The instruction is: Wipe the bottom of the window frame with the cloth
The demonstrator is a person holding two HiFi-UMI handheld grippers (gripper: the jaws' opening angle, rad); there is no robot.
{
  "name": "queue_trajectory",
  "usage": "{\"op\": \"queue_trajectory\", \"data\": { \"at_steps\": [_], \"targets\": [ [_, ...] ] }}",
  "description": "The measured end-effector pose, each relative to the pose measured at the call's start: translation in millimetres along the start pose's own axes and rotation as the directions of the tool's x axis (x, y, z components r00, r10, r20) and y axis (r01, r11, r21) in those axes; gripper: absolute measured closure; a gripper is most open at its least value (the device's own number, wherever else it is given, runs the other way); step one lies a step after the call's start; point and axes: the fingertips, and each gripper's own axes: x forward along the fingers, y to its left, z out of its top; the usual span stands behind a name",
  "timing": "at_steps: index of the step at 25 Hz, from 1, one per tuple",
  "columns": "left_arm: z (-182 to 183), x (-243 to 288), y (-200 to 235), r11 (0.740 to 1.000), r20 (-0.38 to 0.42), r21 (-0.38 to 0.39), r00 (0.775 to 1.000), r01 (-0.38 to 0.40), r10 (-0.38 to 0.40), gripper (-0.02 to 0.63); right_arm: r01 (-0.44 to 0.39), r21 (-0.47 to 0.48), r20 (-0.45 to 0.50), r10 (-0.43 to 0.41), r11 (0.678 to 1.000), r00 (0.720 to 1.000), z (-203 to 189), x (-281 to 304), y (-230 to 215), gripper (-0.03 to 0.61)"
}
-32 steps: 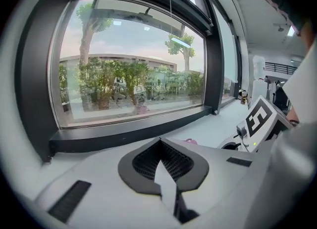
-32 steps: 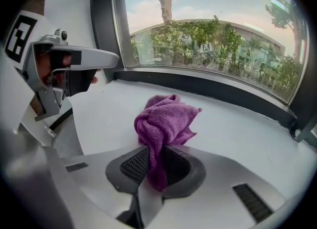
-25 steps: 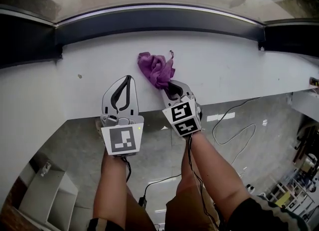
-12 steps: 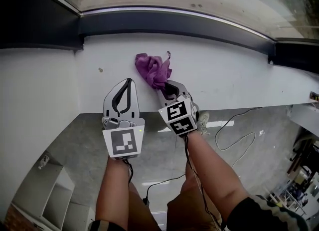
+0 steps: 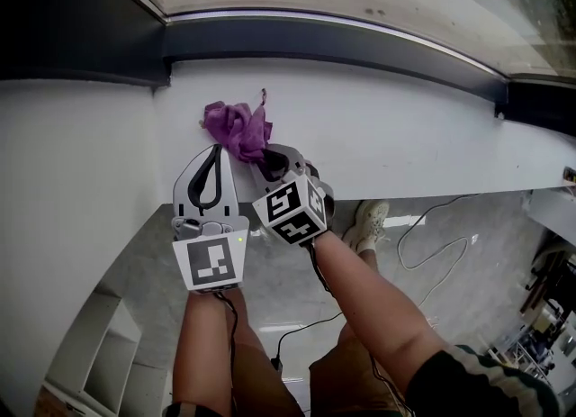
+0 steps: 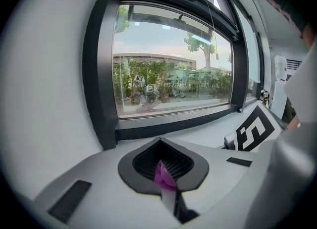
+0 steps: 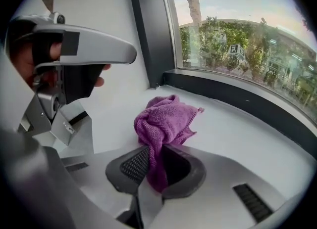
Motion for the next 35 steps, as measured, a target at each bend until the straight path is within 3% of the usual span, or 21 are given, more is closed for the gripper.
{"op": "queue_trajectory", "data": {
  "at_steps": [13, 21, 26, 35],
  "targets": [
    [4.9, -14.6, 42.8, 0.999, -0.007, 0.009, 0.999, -0.049, 0.049, 0.607, -0.089, -0.038, 0.004, 0.089, 0.995, 0.996, 30.4, 30.8, 49.2, 0.511],
    [16.6, -32.1, 35.0, 0.998, 0.007, 0.015, 0.998, -0.065, 0.065, 0.607, -0.097, -0.023, 0.089, 0.099, 0.995, 0.991, 46.1, -9.6, 43.1, 0.511],
    [64.7, -49.1, 10.8, 0.998, 0.053, 0.040, 0.997, -0.051, 0.049, 0.607, -0.091, -0.033, 0.149, 0.095, 0.995, 0.984, 72.7, -72.9, 35.5, 0.511],
    [187.2, -92.8, -46.6, 0.999, 0.168, 0.026, 0.985, 0.029, -0.033, 0.607, -0.029, 0.005, 0.241, 0.027, 1.000, 0.970, 124.8, -208.8, 11.0, 0.511]
  ]
}}
